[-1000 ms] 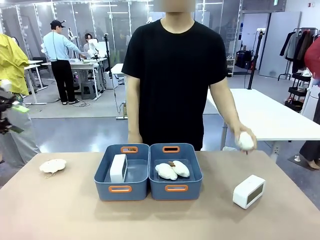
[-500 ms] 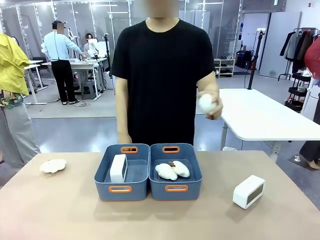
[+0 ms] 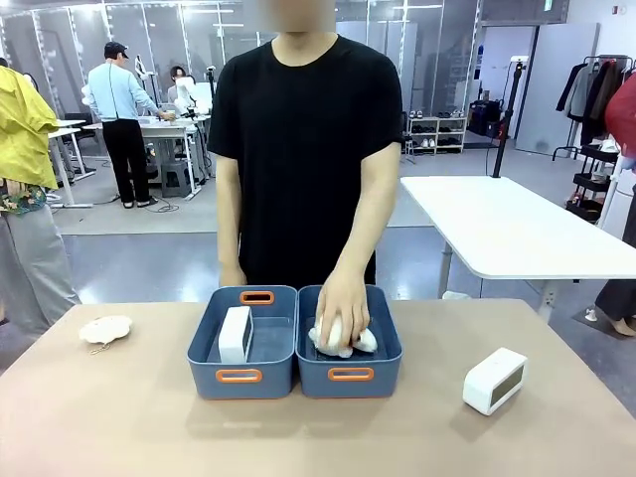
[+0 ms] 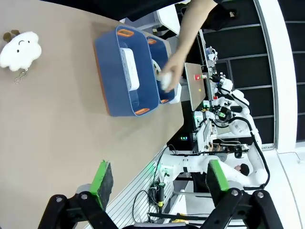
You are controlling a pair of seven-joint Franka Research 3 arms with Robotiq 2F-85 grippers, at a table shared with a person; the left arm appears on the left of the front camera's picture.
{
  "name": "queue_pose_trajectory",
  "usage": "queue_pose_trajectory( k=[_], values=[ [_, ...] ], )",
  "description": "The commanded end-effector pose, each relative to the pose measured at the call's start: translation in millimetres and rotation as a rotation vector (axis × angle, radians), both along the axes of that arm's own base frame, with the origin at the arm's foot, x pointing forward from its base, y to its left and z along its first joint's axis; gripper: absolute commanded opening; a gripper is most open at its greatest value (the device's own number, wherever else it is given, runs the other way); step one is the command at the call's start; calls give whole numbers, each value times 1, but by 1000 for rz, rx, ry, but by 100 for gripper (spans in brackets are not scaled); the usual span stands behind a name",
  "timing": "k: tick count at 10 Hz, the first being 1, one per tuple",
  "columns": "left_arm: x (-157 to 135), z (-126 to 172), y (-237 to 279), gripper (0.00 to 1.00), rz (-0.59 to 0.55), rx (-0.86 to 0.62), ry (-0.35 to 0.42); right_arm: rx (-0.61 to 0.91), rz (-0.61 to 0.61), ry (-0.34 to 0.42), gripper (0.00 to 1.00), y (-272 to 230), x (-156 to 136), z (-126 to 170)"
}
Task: Sort the digital clocks into the basket.
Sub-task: Pick up the Digital clock from the table and place it into the empty Plastic storage basket.
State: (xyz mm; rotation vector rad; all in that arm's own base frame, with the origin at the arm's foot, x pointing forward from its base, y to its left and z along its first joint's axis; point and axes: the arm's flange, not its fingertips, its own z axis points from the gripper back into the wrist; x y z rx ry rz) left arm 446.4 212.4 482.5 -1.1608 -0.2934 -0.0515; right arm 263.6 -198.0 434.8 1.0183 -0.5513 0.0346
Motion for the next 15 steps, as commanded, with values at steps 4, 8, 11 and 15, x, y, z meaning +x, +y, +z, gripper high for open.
queue_pose_trajectory(
  k=[4, 8, 11, 15],
  values=[
    [3, 3, -1, 100, 21, 9, 8, 6, 5, -7, 100, 1, 0, 0],
    [3, 3, -1, 100, 21, 9, 8, -28, -88, 187, 100, 23, 15, 22],
    [3, 3, -1, 100, 21, 9, 8, -86, -126, 488, 100, 80, 75, 50],
    [3, 3, -1, 100, 21, 9, 8, -347, -359, 962, 100, 155, 165, 37]
  ],
)
